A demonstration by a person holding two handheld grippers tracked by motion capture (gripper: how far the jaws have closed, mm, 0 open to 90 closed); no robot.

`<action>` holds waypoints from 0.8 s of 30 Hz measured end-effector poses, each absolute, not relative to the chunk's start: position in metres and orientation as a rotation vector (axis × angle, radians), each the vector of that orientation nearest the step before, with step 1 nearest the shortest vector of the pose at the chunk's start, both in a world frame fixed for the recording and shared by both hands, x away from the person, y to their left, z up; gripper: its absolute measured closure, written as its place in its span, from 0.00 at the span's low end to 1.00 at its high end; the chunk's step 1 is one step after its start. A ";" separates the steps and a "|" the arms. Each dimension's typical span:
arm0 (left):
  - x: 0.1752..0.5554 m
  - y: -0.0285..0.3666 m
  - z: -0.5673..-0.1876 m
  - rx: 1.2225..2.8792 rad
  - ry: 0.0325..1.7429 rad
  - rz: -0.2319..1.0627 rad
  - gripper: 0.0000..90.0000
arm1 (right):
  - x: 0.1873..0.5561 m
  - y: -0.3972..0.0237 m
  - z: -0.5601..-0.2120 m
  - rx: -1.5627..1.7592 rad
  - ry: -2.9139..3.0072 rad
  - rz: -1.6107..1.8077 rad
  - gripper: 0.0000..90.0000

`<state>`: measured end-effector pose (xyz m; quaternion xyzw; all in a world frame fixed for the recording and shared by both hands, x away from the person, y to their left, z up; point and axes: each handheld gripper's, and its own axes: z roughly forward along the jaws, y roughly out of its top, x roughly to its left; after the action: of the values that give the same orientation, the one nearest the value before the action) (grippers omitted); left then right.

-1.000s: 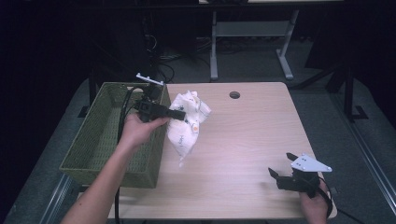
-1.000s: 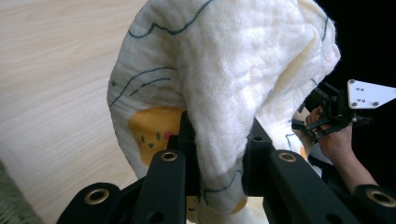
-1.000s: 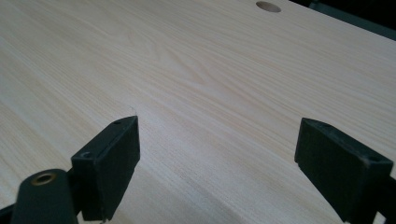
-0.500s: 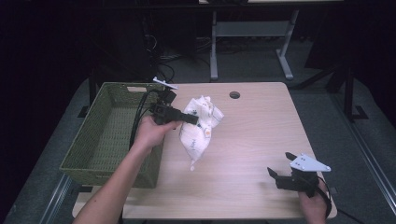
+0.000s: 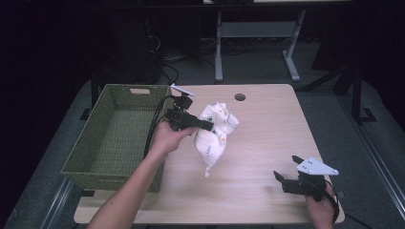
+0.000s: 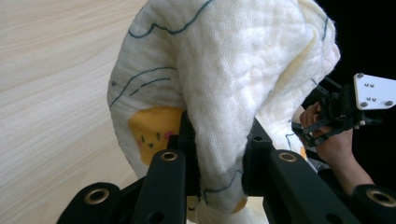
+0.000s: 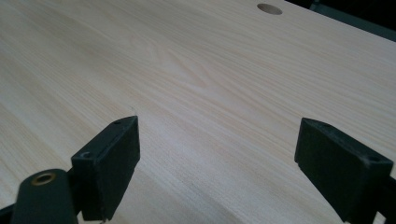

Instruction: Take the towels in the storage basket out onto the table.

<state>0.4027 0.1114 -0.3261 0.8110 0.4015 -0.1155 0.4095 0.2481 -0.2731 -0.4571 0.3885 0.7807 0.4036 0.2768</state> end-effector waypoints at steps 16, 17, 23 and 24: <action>0.406 0.079 -0.358 2.081 1.034 -0.293 0.83 | 0.247 -0.273 -0.458 1.038 2.103 1.082 0.15; 0.407 0.078 -0.362 2.085 1.038 -0.297 0.83 | 0.247 -0.273 -0.457 1.034 2.102 1.082 0.15; 0.409 0.069 -0.378 2.082 1.061 -0.311 0.82 | 0.247 -0.274 -0.457 1.032 2.103 1.083 0.15; 0.409 0.069 -0.378 2.082 1.061 -0.311 0.82 | 0.247 -0.274 -0.457 1.032 2.102 1.083 0.15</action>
<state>0.4090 0.0688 -0.3777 0.8162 0.4160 -0.1218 0.3820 0.2466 -0.2737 -0.4572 0.3842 0.7828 0.4034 0.2772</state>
